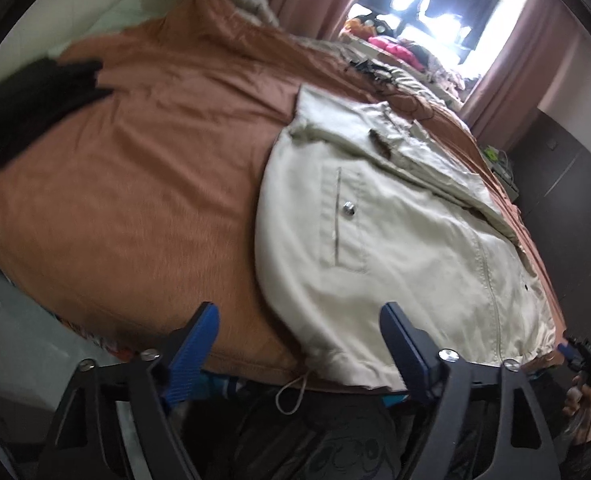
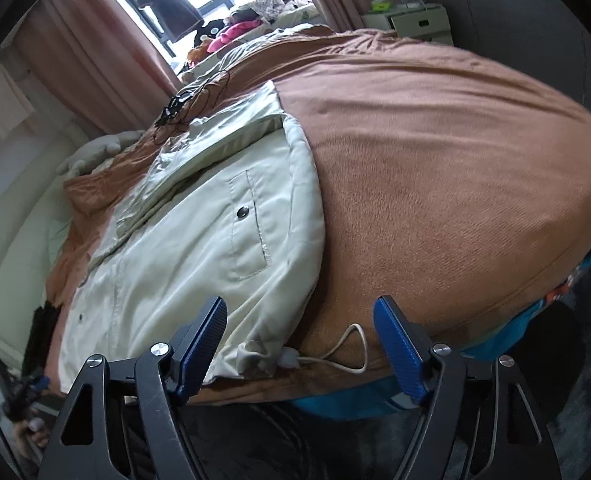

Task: Fold large clothes
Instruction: 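Grasp the jacket hem with both grippers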

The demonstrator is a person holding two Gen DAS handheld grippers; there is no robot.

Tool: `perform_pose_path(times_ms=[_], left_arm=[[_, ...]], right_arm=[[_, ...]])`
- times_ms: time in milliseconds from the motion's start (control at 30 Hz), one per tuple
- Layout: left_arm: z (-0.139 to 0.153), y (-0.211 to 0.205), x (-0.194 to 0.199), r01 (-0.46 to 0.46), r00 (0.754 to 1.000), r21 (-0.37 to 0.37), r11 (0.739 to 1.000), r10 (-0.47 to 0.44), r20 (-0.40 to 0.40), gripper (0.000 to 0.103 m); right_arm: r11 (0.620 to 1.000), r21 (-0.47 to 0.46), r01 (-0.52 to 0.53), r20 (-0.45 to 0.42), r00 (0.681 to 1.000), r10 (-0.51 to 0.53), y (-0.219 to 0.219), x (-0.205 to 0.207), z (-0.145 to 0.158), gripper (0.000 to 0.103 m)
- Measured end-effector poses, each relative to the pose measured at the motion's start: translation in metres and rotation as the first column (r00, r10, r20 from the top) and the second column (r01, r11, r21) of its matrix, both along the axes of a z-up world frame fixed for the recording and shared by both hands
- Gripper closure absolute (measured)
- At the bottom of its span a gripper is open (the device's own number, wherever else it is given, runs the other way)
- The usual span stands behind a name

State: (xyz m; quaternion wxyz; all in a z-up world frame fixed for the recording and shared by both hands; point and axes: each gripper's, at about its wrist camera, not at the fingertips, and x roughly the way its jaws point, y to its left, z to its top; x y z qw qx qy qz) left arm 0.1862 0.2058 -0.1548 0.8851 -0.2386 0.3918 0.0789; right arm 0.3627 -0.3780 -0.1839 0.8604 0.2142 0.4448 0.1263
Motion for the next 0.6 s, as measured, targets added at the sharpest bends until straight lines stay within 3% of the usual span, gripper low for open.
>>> perform_pose_path(times_ms=[267,500,600], left_arm=[[-0.036,0.013,0.023,-0.017,0.997,-0.061,0.998,0.013,-0.072,0.036],[-0.040,0.019,0.045,-0.001,0.998,-0.076,0.997,-0.004,-0.062,0.037],[-0.041,0.024,0.055,-0.007,0.998,-0.103,0.995,0.001,-0.060,0.047]], right_arm=[[0.997,0.079,-0.003,-0.056,0.998,0.008,0.007,0.022,-0.028,0.032],[0.984,0.175,-0.026,-0.064,0.997,0.037,0.017,0.039,-0.042,0.033],[0.976,0.216,-0.031,-0.066,0.997,0.046,0.018,0.048,-0.043,0.034]])
